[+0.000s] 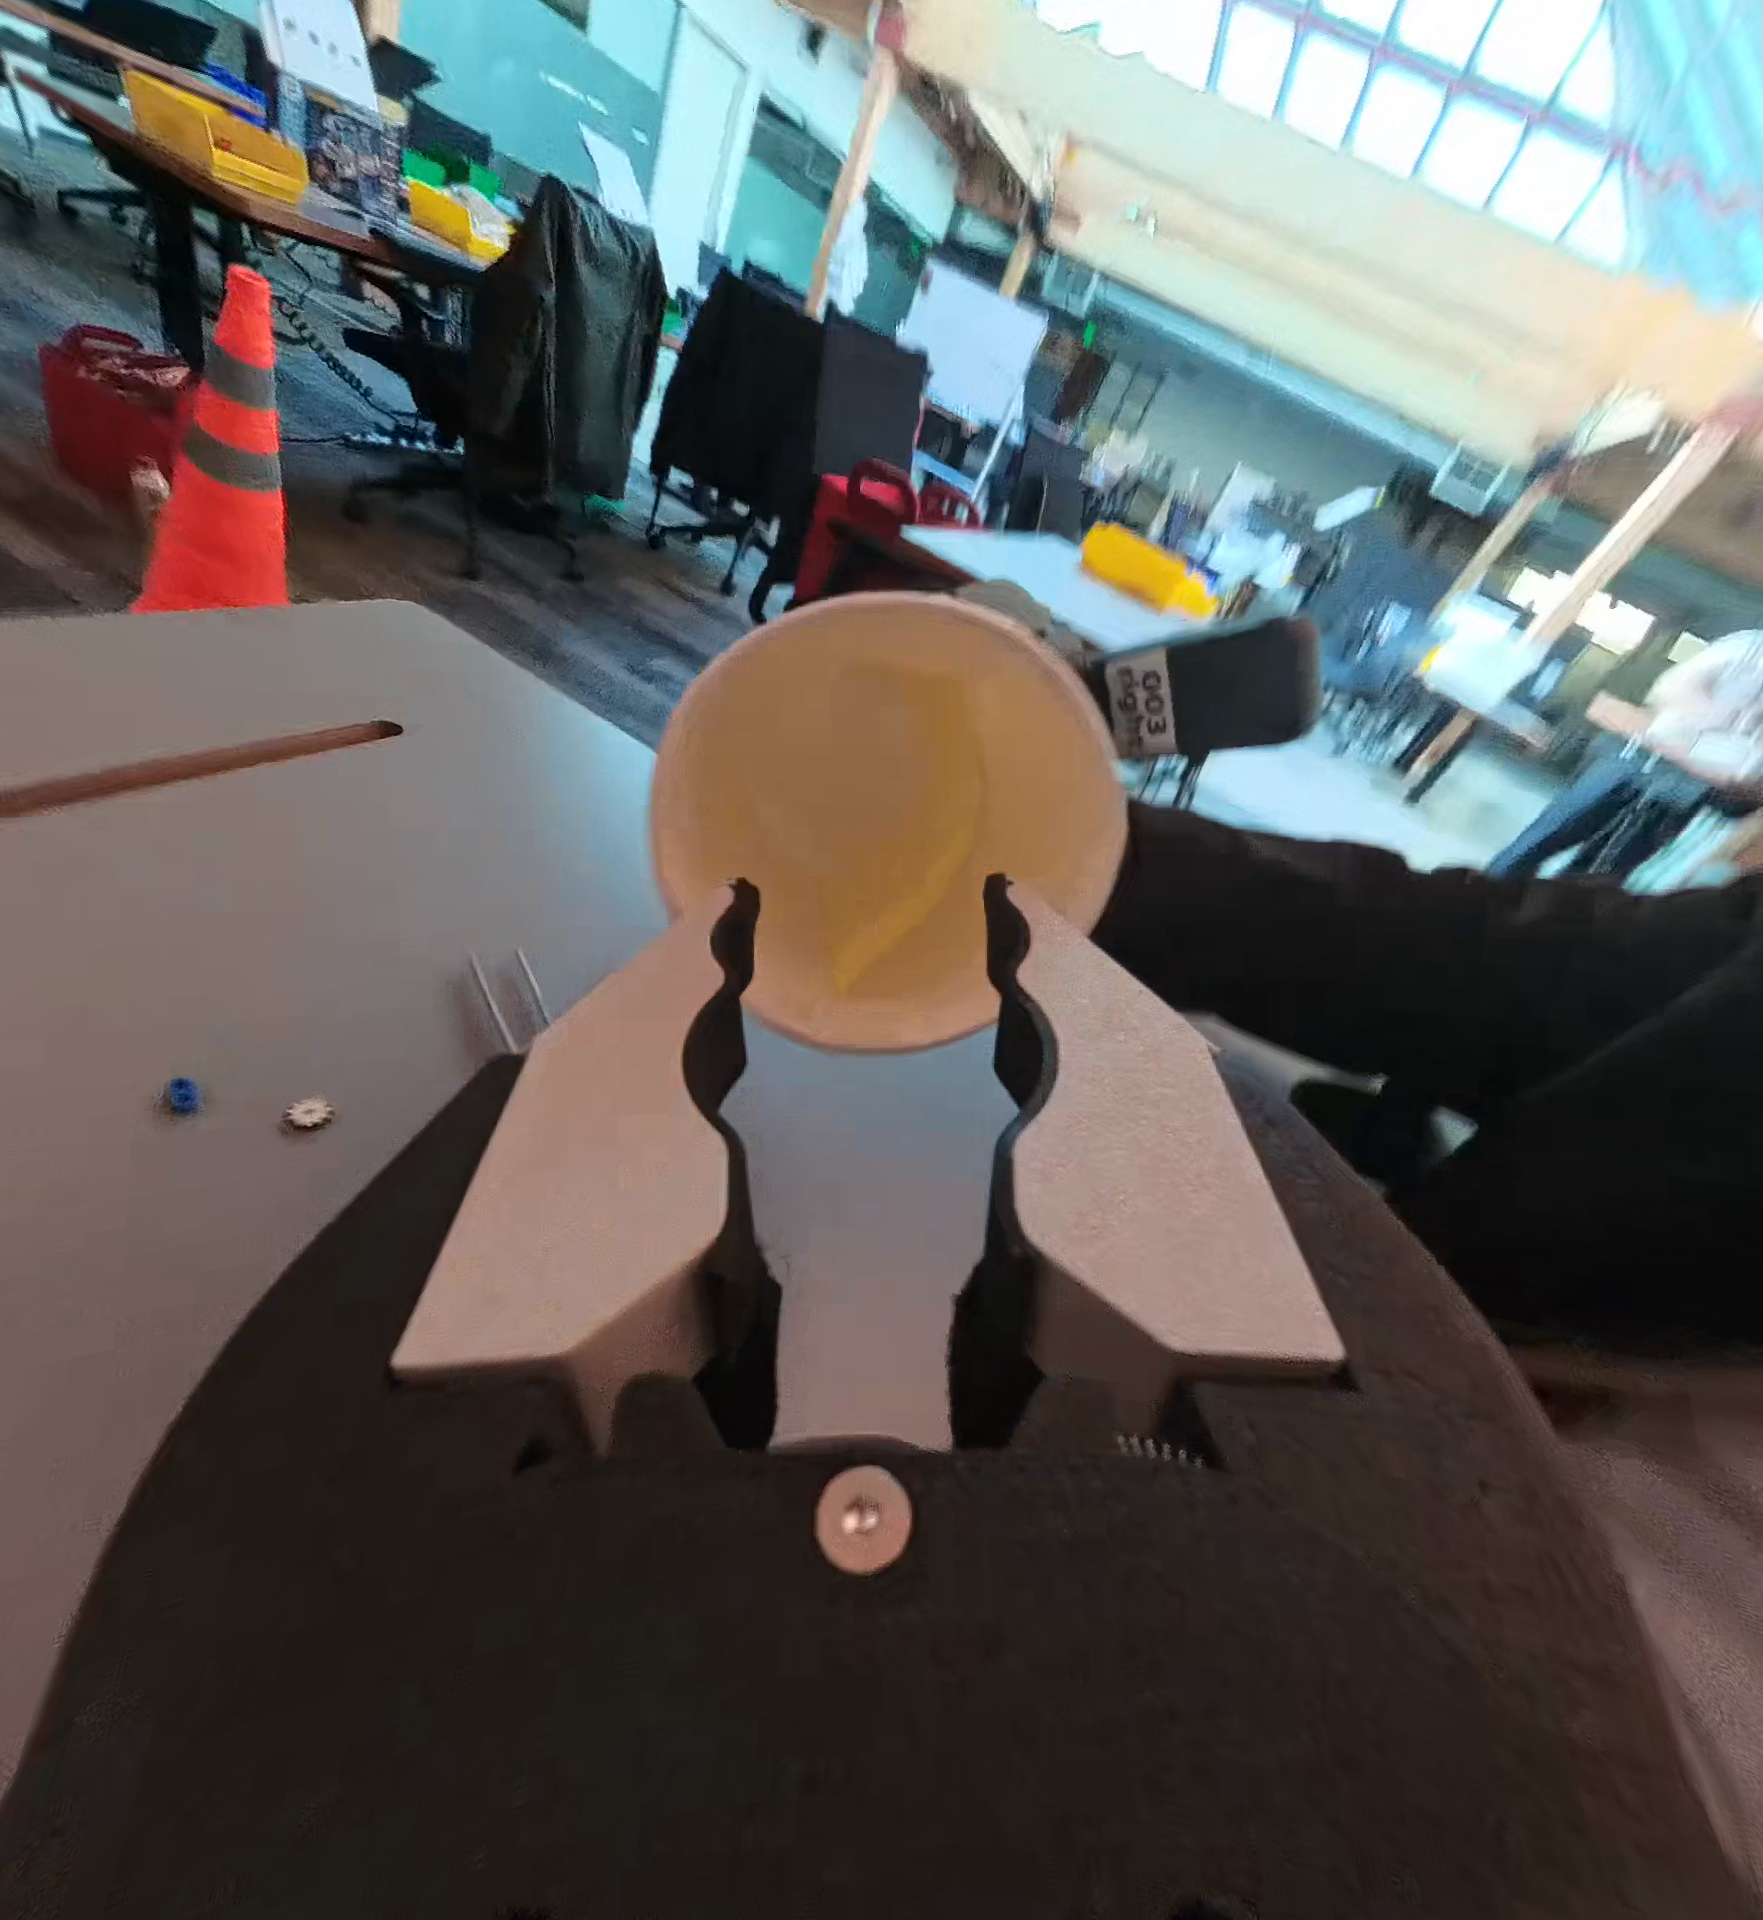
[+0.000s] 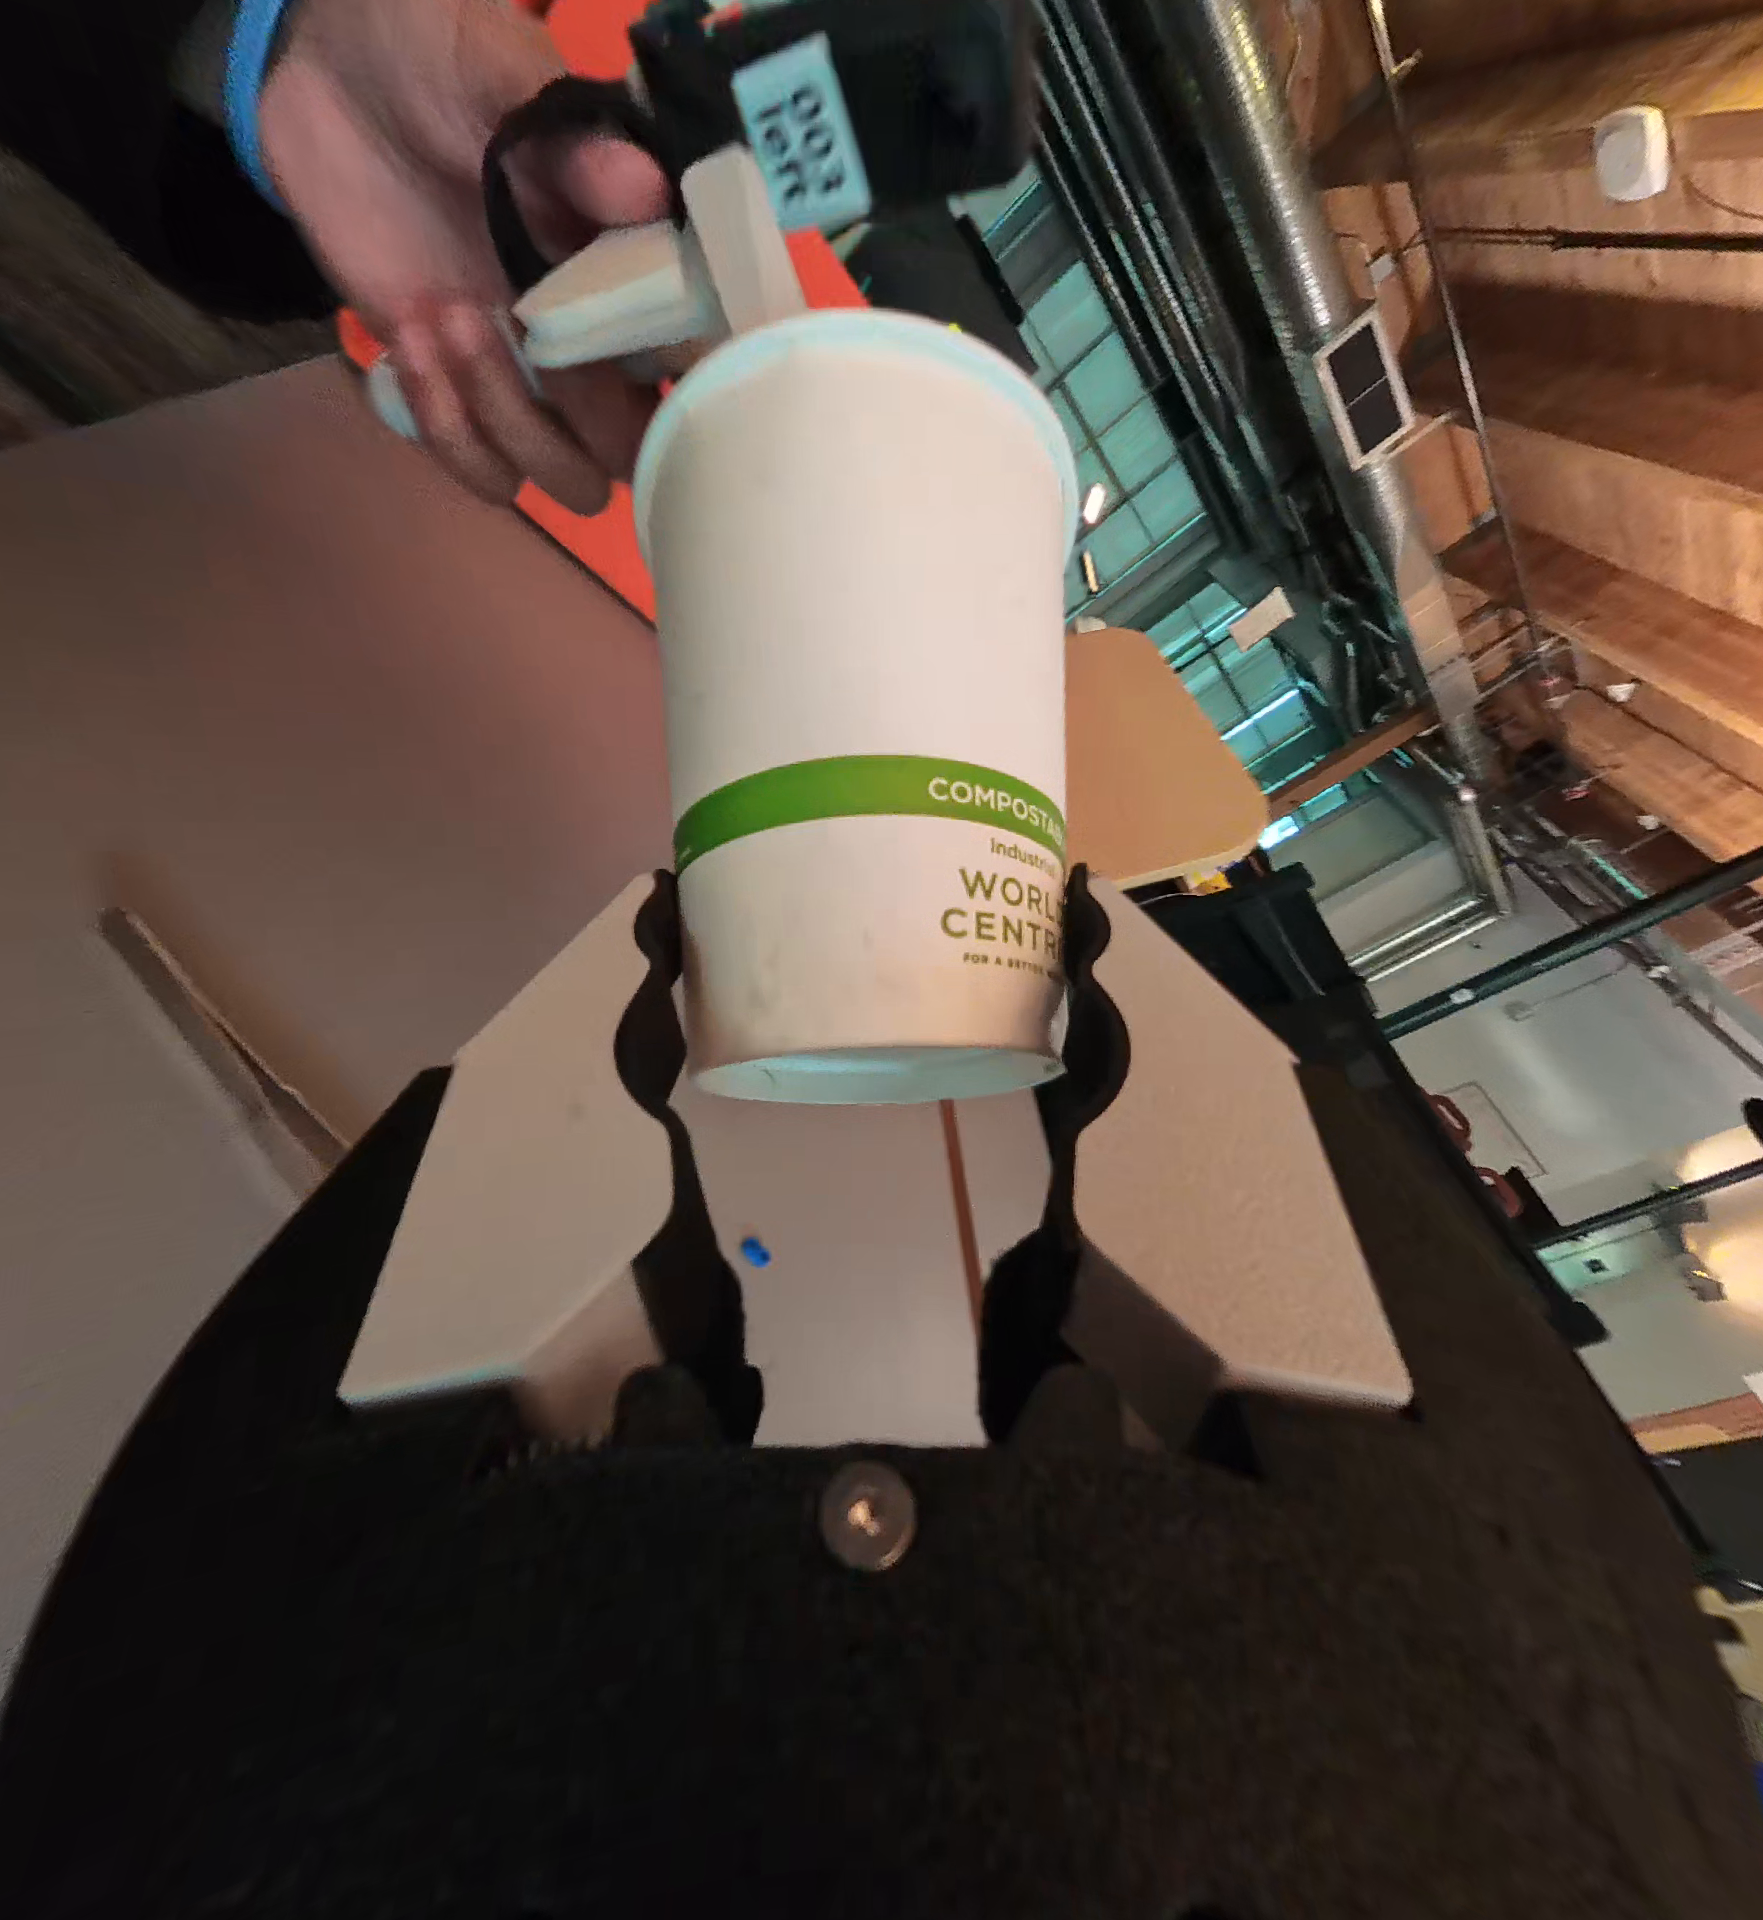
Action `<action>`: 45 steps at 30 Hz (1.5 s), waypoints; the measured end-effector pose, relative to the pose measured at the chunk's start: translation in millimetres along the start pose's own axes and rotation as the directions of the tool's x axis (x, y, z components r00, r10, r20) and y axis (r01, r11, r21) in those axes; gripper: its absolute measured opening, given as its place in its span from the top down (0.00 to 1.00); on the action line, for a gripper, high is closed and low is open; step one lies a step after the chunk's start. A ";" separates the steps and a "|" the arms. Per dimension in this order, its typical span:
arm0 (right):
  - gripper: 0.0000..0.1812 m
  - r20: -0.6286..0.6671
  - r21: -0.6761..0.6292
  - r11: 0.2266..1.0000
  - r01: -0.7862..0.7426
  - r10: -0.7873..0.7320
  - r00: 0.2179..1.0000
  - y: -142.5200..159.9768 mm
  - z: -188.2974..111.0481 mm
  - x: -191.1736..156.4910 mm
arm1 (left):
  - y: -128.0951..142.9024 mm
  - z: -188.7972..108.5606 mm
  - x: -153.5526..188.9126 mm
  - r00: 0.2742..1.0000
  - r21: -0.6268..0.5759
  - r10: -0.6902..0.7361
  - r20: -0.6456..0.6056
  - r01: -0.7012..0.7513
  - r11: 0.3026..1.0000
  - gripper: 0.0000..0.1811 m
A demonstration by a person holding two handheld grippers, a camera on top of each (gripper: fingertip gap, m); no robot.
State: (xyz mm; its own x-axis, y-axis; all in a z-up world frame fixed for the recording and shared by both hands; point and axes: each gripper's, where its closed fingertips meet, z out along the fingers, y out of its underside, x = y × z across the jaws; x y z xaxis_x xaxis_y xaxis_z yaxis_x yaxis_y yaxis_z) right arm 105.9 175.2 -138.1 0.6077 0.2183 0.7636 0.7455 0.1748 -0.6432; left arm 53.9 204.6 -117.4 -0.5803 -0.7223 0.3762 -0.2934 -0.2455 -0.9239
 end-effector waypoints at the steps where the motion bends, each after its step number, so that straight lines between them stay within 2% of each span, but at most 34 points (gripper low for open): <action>1: 0.60 0.018 -0.004 1.000 -0.010 0.010 1.000 1.0 1.1 -5.3 | 2.6 0.4 5.4 0.998 -0.049 0.057 0.001 -0.057 0.997 0.75; 4: 0.60 0.046 -0.011 1.000 -0.018 0.018 0.999 2.3 3.4 -14.0 | 3.8 -0.1 17.0 0.985 -0.112 0.172 -0.003 -0.171 0.979 0.76; 7: 0.60 0.062 0.001 1.000 -0.029 0.029 0.998 -2.5 6.3 -16.8 | 15.0 5.4 14.2 0.979 -0.185 0.201 0.015 -0.195 0.963 0.77; 9: 0.60 0.081 -0.001 0.999 -0.033 0.033 0.996 -5.0 8.7 -19.7 | 21.8 10.2 12.6 0.982 -0.197 0.189 0.005 -0.184 0.963 0.84; 10: 0.60 0.088 -0.009 1.000 -0.028 0.029 0.996 -4.1 8.9 -21.1 | 24.5 11.3 12.8 0.983 -0.200 0.183 -0.008 -0.181 0.963 0.97; 11: 0.60 0.095 -0.020 1.000 -0.022 0.023 0.995 -1.6 8.0 -22.6 | 25.4 11.9 10.7 0.985 -0.195 0.175 -0.005 -0.173 0.965 1.00; 13: 0.60 0.093 -0.068 0.997 -0.022 0.028 0.995 11.3 -0.7 -21.6 | 28.3 6.7 1.4 0.988 -0.205 0.157 0.012 -0.151 0.967 1.00; 15: 0.60 0.051 -0.138 0.989 -0.050 0.058 0.997 35.2 -21.4 -14.3 | 28.4 -7.7 -20.0 0.991 -0.184 0.123 0.059 -0.110 0.977 1.00; 17: 0.60 -0.026 -0.278 0.956 -0.096 0.092 0.995 79.3 -53.9 -5.4 | 39.0 -23.1 -52.9 0.993 -0.181 0.029 0.113 -0.008 0.983 1.00; 20: 0.60 -0.174 -0.389 0.894 -0.222 0.165 0.971 126.4 -102.9 4.3 | 80.3 -33.1 -107.9 0.950 -0.211 -0.219 0.222 0.266 0.940 1.00; 23: 0.60 -0.261 -0.396 0.862 -0.315 0.224 0.939 137.9 -125.0 4.6 | 126.1 -26.4 -137.0 0.864 -0.224 -0.423 0.273 0.485 0.845 1.00; 26: 0.60 -0.273 -0.437 0.829 -0.348 0.247 0.930 149.5 -126.7 -0.8 | 152.4 -10.9 -156.7 0.805 -0.230 -0.492 0.333 0.575 0.785 1.00; 27: 0.60 -0.272 -0.457 0.815 -0.356 0.253 0.928 155.0 -125.3 -0.5 | 157.7 -3.5 -158.5 0.799 -0.247 -0.496 0.339 0.584 0.773 0.99; 30: 0.60 -0.266 -0.518 0.771 -0.370 0.266 0.927 170.7 -116.5 9.5 | 152.2 17.3 -159.8 0.819 -0.242 -0.468 0.332 0.554 0.797 0.75; 31: 0.60 -0.257 -0.541 0.763 -0.354 0.251 0.933 174.4 -111.9 15.9 | 147.2 17.6 -162.3 0.836 -0.235 -0.424 0.348 0.515 0.824 0.71; 33: 0.60 -0.214 -0.604 0.730 -0.320 0.238 0.947 183.4 -99.5 28.1 | 136.5 3.7 -172.2 0.860 -0.241 -0.275 0.429 0.403 0.883 0.70; 35: 0.60 -0.144 -0.680 0.641 -0.356 0.360 0.922 189.7 -81.6 32.4 | 117.1 -14.6 -168.0 0.866 -0.225 -0.169 0.471 0.303 0.926 0.71; 36: 0.60 -0.126 -0.730 0.568 -0.381 0.436 0.891 191.7 -72.8 36.0 | 107.6 -21.4 -155.7 0.872 -0.214 -0.158 0.463 0.283 0.935 0.71; 38: 0.60 -0.123 -0.855 0.351 -0.383 0.580 0.805 196.2 -58.5 42.8 | 91.1 -33.3 -123.5 0.887 -0.200 -0.123 0.446 0.232 0.952 0.71; 40: 0.60 -0.126 -0.951 0.137 -0.278 0.649 0.751 205.4 -47.2 50.4 | 85.2 -45.3 -95.4 0.881 -0.223 -0.039 0.471 0.161 0.961 0.71; 43: 0.60 -0.066 -0.998 -0.040 -0.053 0.667 0.742 223.6 -26.0 56.5 | 90.8 -54.0 -63.5 0.861 -0.260 0.083 0.502 0.059 0.964 0.71; 45: 0.60 -0.014 -0.994 -0.092 0.064 0.669 0.743 236.6 -8.0 58.0 | 105.2 -54.9 -58.9 0.832 -0.330 0.193 0.521 -0.013 0.944 0.71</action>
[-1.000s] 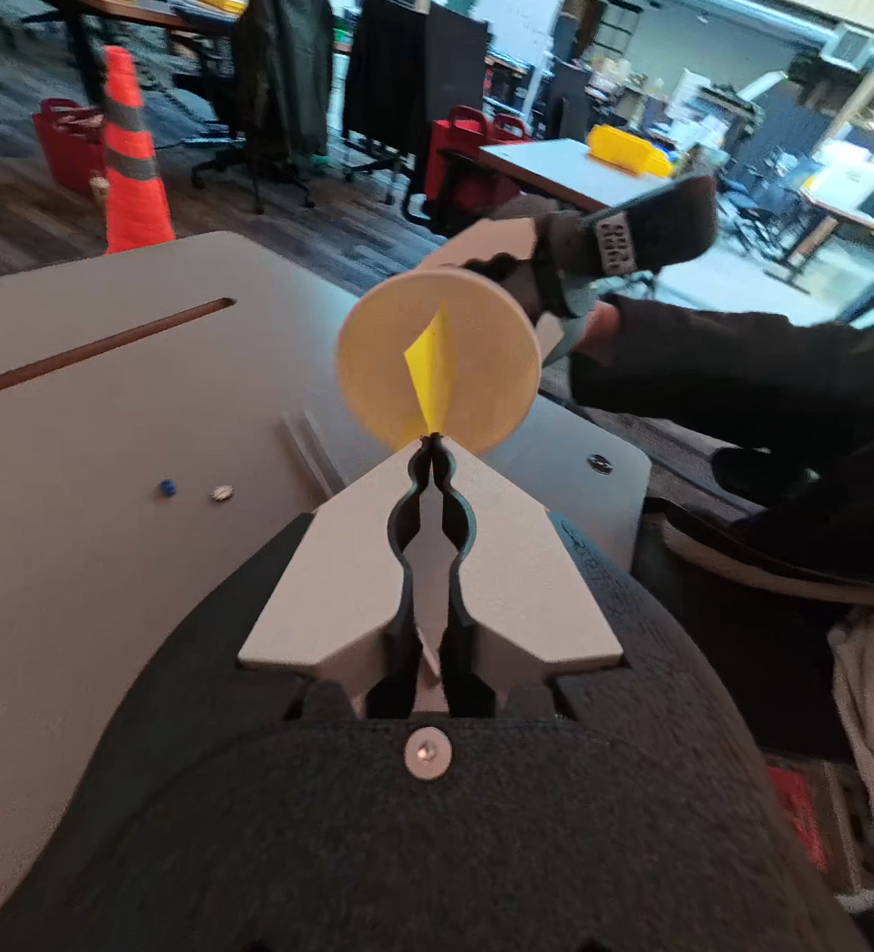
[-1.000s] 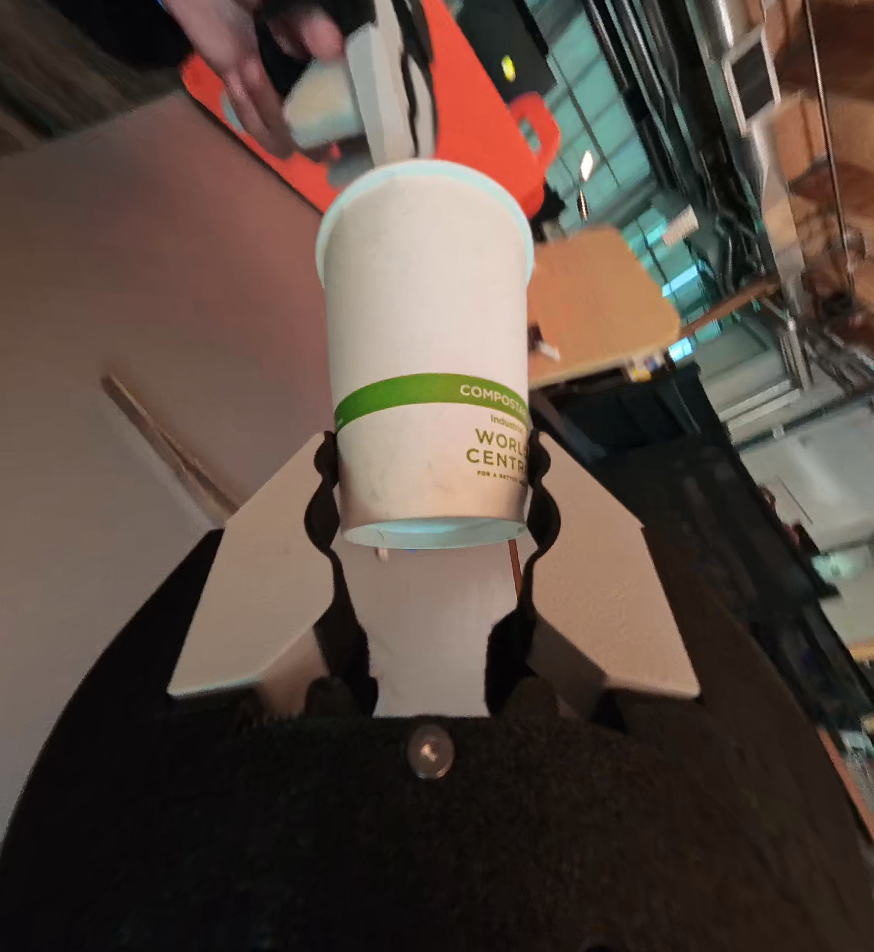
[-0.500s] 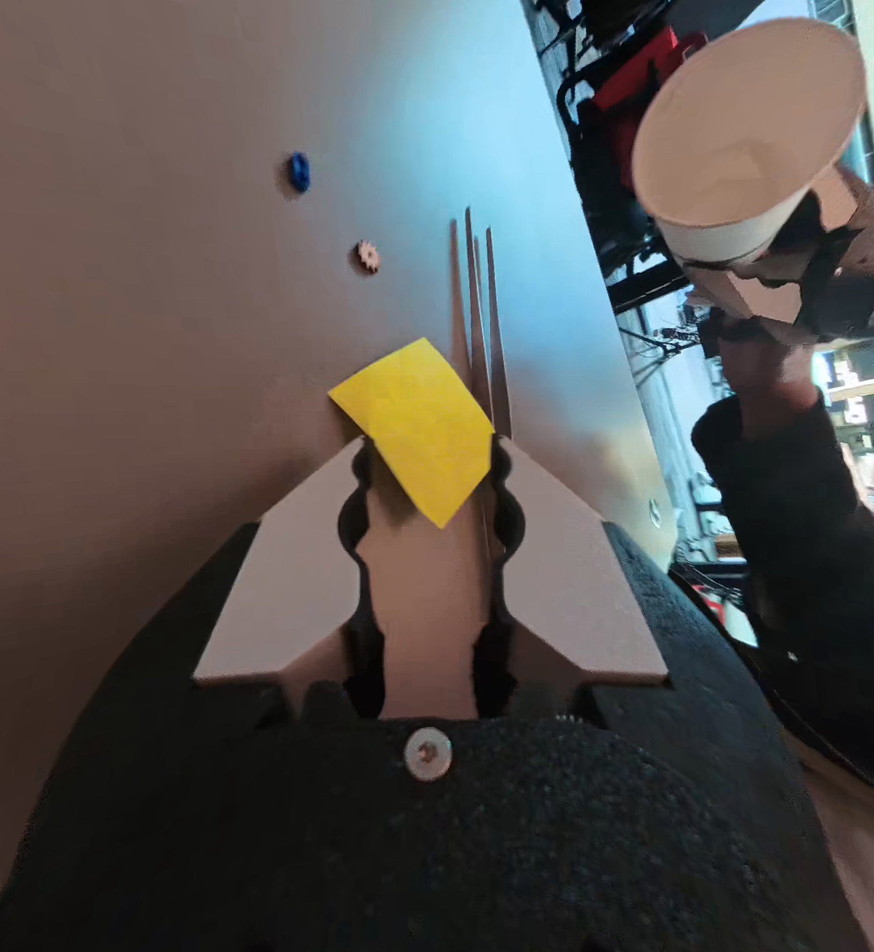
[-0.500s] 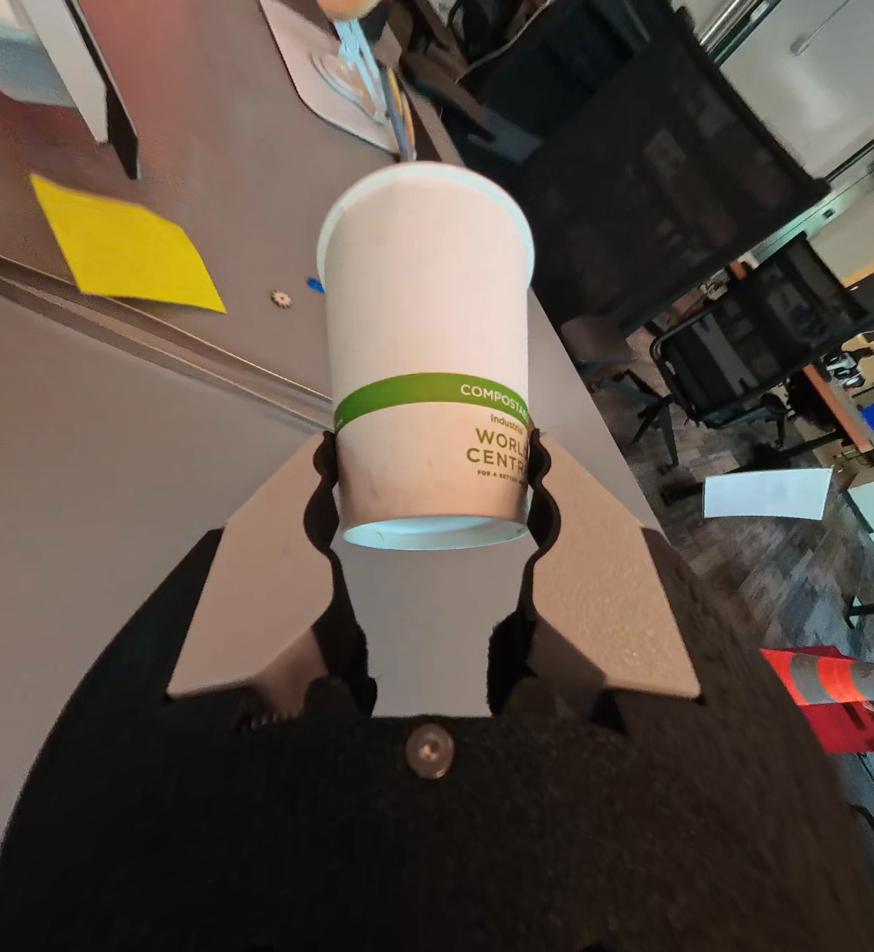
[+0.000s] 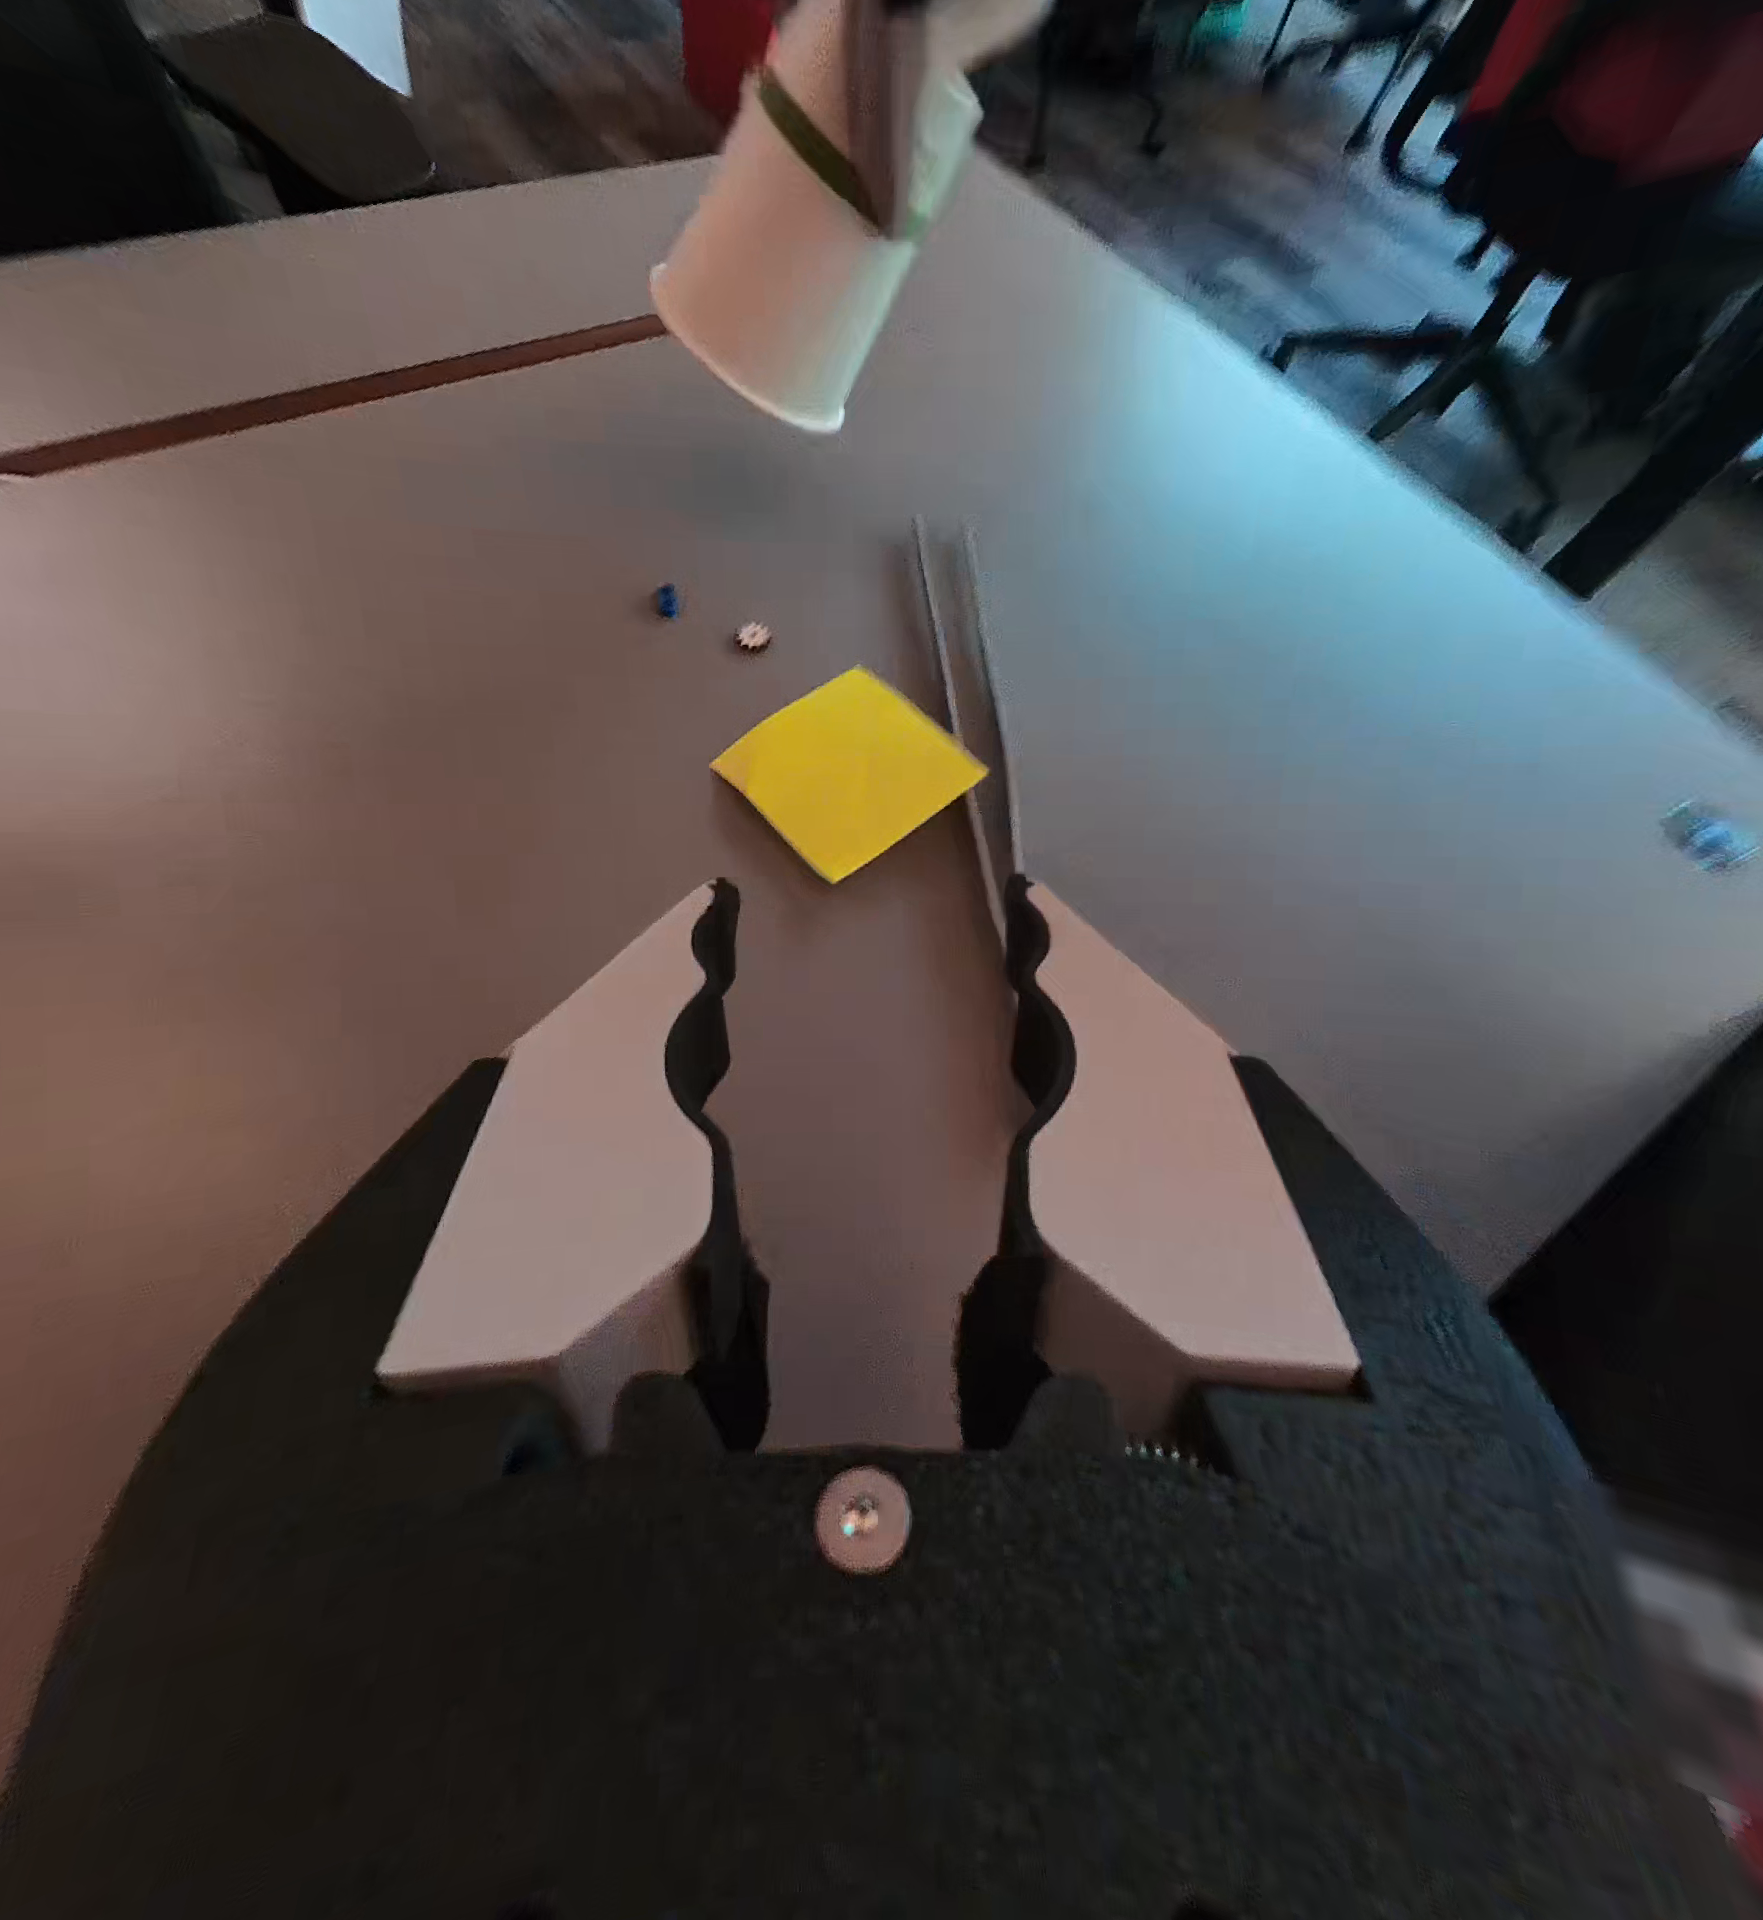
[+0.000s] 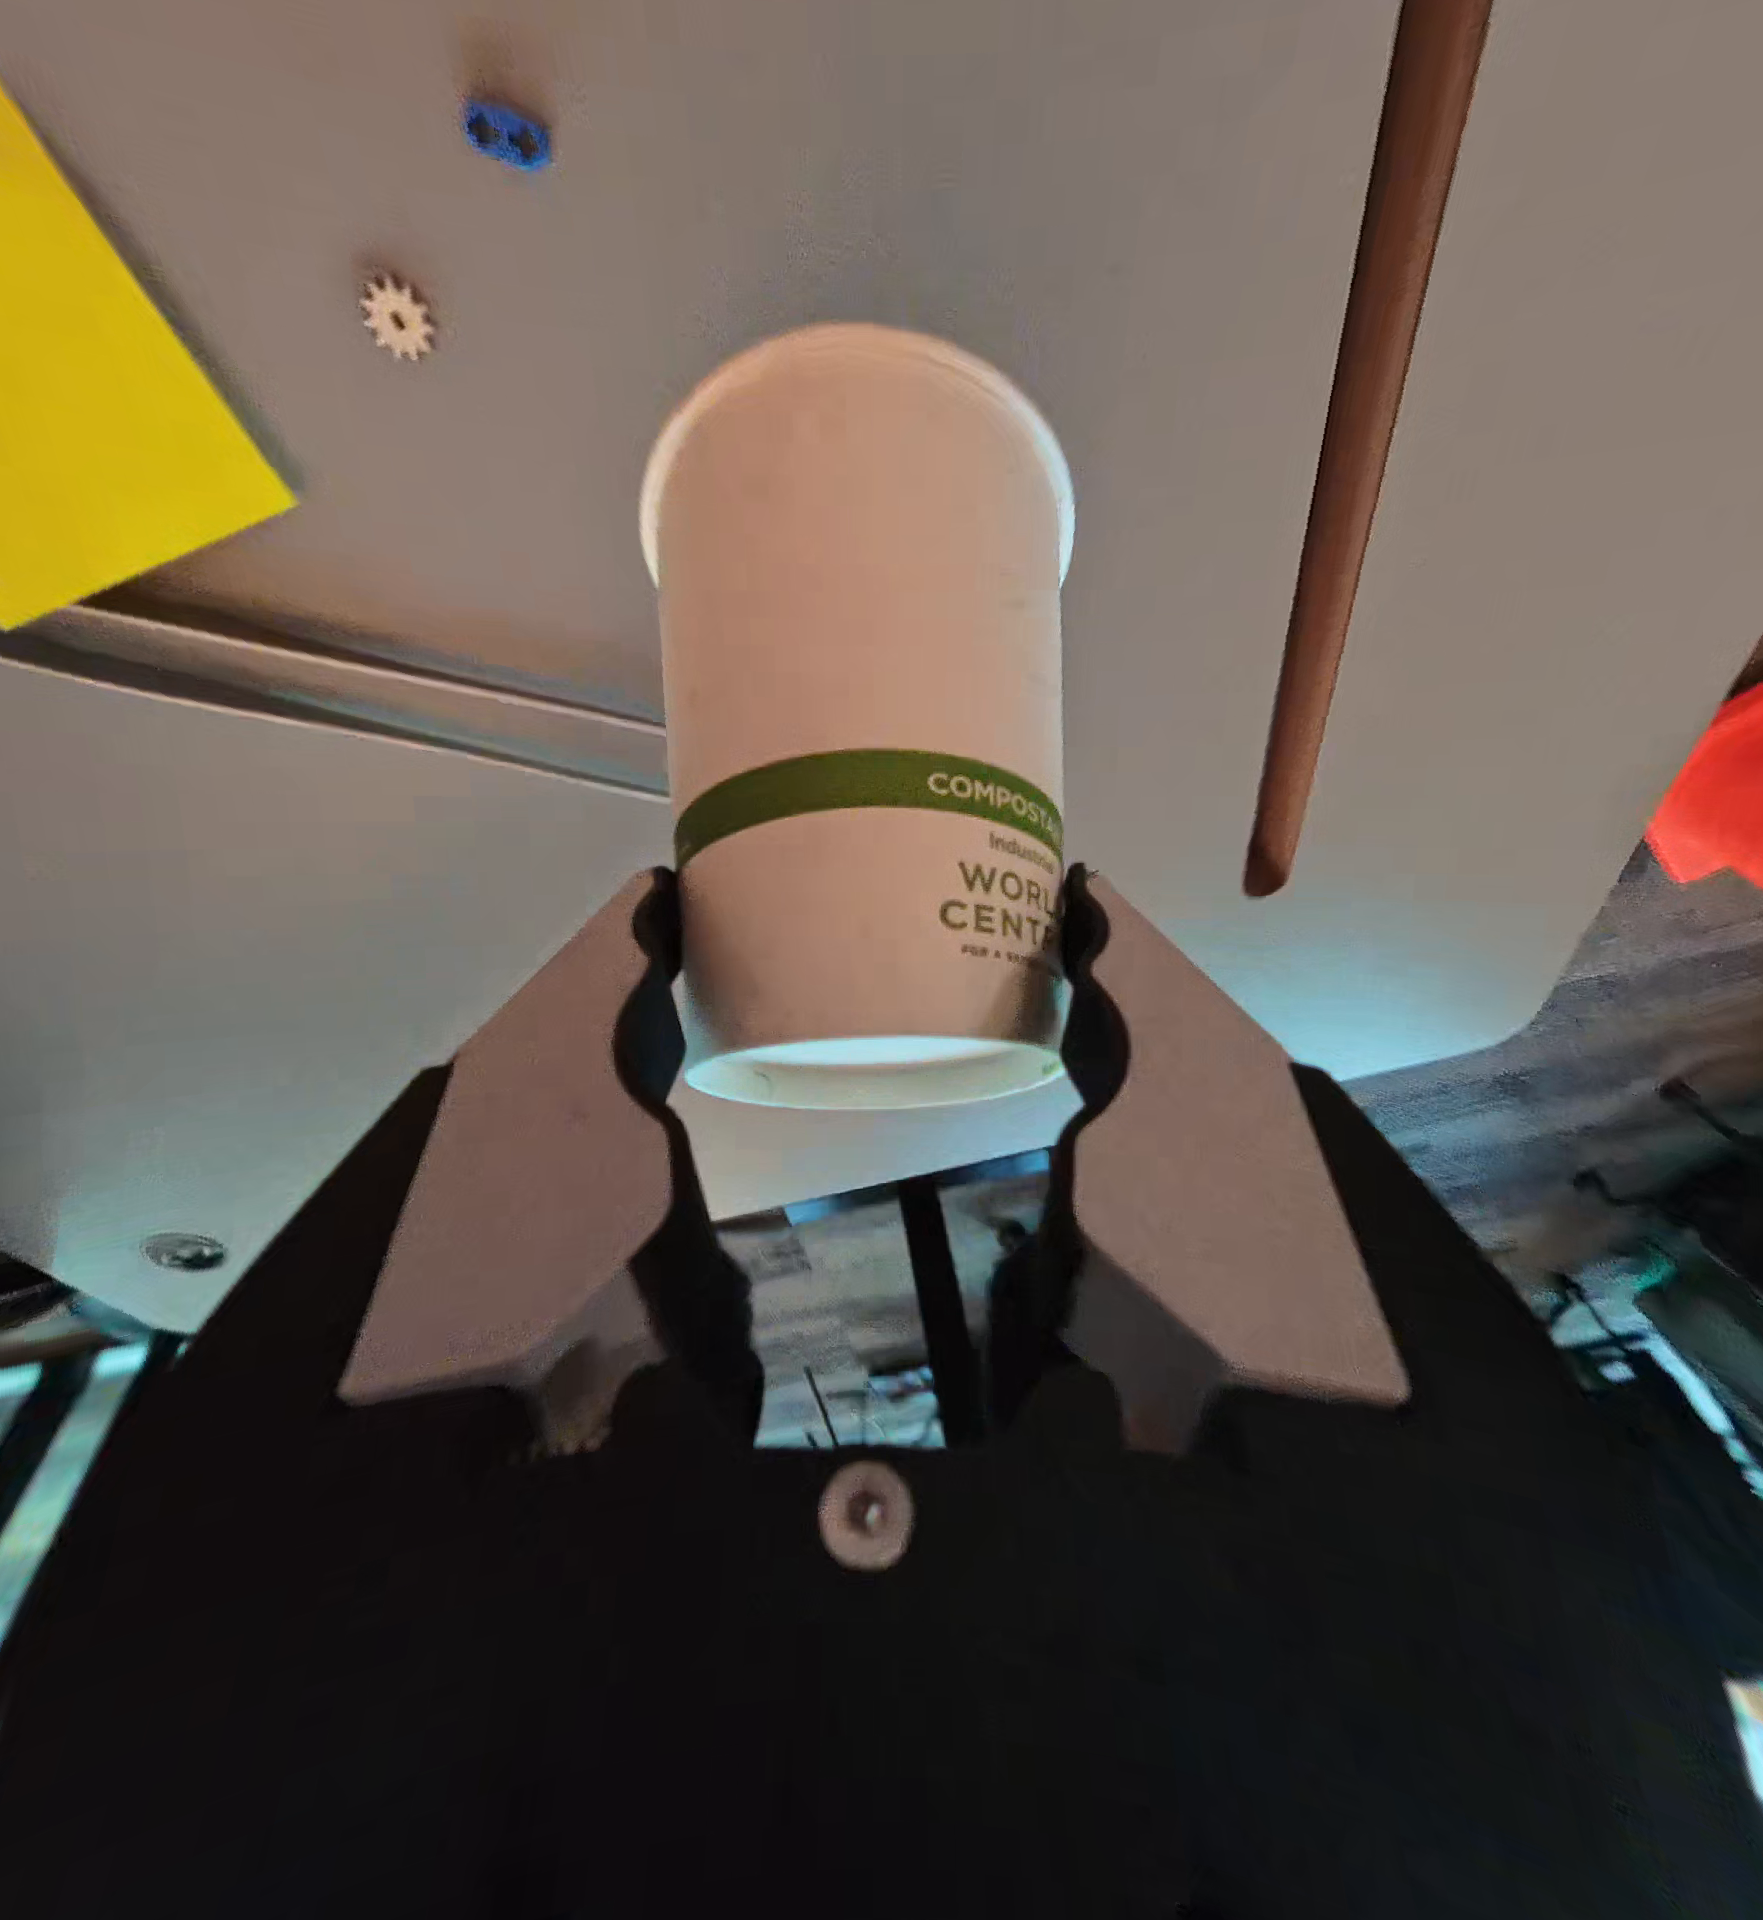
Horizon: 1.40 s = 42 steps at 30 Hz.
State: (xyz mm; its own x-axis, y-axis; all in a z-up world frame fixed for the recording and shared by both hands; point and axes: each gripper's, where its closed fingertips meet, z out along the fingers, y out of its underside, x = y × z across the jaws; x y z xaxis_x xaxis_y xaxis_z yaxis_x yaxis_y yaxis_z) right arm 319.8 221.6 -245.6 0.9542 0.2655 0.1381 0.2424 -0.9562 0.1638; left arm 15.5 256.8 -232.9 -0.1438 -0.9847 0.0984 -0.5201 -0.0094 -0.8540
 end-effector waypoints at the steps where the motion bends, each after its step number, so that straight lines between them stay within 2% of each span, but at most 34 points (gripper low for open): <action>1: 0.60 0.007 -0.020 0.999 0.027 -0.027 1.000 -10.0 3.8 3.4 | 8.7 5.0 -1.2 0.997 -0.030 0.069 0.030 -0.068 0.997 0.71; 3: 0.60 0.009 0.016 0.997 0.080 -0.080 0.997 -25.2 10.8 11.5 | 23.9 15.4 -6.8 0.984 -0.113 0.166 0.059 -0.159 0.981 0.71; 4: 0.60 0.055 0.090 0.993 0.070 -0.075 0.996 -33.0 12.7 7.9 | 26.3 19.6 -7.7 0.984 -0.123 0.171 0.052 -0.164 0.979 0.71; 6: 0.60 0.234 0.357 0.934 0.024 -0.115 0.965 -55.0 4.3 -19.4 | 18.7 27.7 -8.4 0.994 -0.067 0.108 0.001 -0.108 0.992 0.71; 7: 0.60 0.275 0.527 0.850 0.013 -0.185 0.943 -66.7 -8.1 -33.3 | 8.9 31.6 -11.1 0.998 -0.024 0.049 -0.037 -0.050 0.998 0.71; 9: 0.60 0.280 0.781 0.623 -0.030 -0.307 0.909 -76.7 -37.8 -57.8 | -18.9 39.1 -22.7 0.985 0.048 -0.108 -0.135 0.115 0.992 0.71; 11: 0.60 0.188 0.933 0.356 -0.054 -0.355 0.916 -77.1 -68.8 -72.6 | -54.0 46.3 -40.3 0.941 0.091 -0.245 -0.235 0.272 0.958 0.67; 13: 0.60 0.071 0.997 0.051 -0.058 -0.300 0.951 -70.5 -97.5 -80.7 | -90.6 49.9 -54.3 0.912 0.140 -0.280 -0.300 0.333 0.933 0.67; 14: 0.60 0.032 0.999 -0.030 -0.042 -0.265 0.964 -65.8 -102.2 -85.3 | -107.6 50.3 -56.9 0.908 0.176 -0.272 -0.317 0.338 0.925 0.67; 16: 0.60 -0.041 0.995 -0.098 0.027 -0.139 0.989 -58.1 -101.8 -86.5 | -131.0 52.8 -51.2 0.893 0.206 -0.265 -0.364 0.354 0.912 0.66; 17: 0.60 -0.081 0.985 -0.156 0.069 -0.066 0.995 -52.6 -105.3 -86.7 | -137.1 55.5 -46.6 0.865 0.197 -0.299 -0.404 0.401 0.895 0.65; 19: 0.59 -0.040 0.958 -0.283 0.052 0.045 0.998 -39.3 -112.2 -87.1 | -143.6 61.8 -33.2 0.789 0.182 -0.345 -0.508 0.489 0.853 0.46; 20: 0.59 0.027 0.947 -0.322 -0.019 0.021 0.999 -37.1 -110.5 -93.7 | -143.4 68.6 -30.4 0.798 0.203 -0.332 -0.504 0.483 0.852 0.43; 22: 0.59 0.154 0.929 -0.331 -0.166 -0.063 0.986 -41.7 -100.7 -110.1 | -145.4 81.1 -16.1 0.843 0.263 -0.249 -0.477 0.407 0.875 0.35; 24: 0.59 0.171 0.923 -0.333 -0.192 -0.093 0.981 -51.4 -94.2 -124.1 | -145.5 95.9 -0.9 0.867 0.255 -0.213 -0.451 0.353 0.900 0.33; 26: 0.59 0.153 0.945 -0.273 -0.183 -0.128 0.980 -60.7 -86.9 -137.6 | -153.8 101.1 -4.5 0.872 0.286 -0.239 -0.428 0.382 0.879 0.39; 28: 0.59 0.178 0.932 -0.299 -0.204 -0.110 0.978 -59.5 -88.9 -134.1 | -158.6 102.3 -8.3 0.843 0.278 -0.279 -0.460 0.435 0.856 0.43; 30: 0.59 0.195 0.944 -0.251 -0.212 -0.091 0.977 -60.7 -79.6 -128.7 | -156.1 110.4 -10.3 0.855 0.262 -0.269 -0.443 0.411 0.873 0.45; 32: 0.48 0.218 0.960 -0.176 -0.219 -0.023 0.976 -57.1 -65.1 -115.7 | -155.3 122.1 -18.5 0.897 0.264 -0.221 -0.384 0.336 0.904 0.46; 34: 0.44 0.227 0.971 -0.089 -0.223 0.042 0.973 -41.3 -48.9 -102.2 | -154.4 141.5 -39.4 0.951 0.254 -0.138 -0.277 0.211 0.944 0.46; 37: 0.45 0.236 0.971 -0.004 -0.239 0.180 0.955 -1.6 -32.9 -87.4 | -142.2 186.4 -82.9 0.993 0.156 -0.008 -0.120 0.027 0.987 0.46; 40: 0.46 0.322 0.942 0.014 -0.335 0.240 0.916 35.9 -28.0 -106.7 | -145.5 224.2 -111.6 0.993 0.157 -0.003 -0.119 0.021 0.987 0.45; 42: 0.48 0.418 0.901 0.001 -0.433 0.258 0.871 56.2 -25.9 -135.1 | -145.7 244.7 -131.6 0.996 0.168 0.007 -0.093 0.009 0.986 0.45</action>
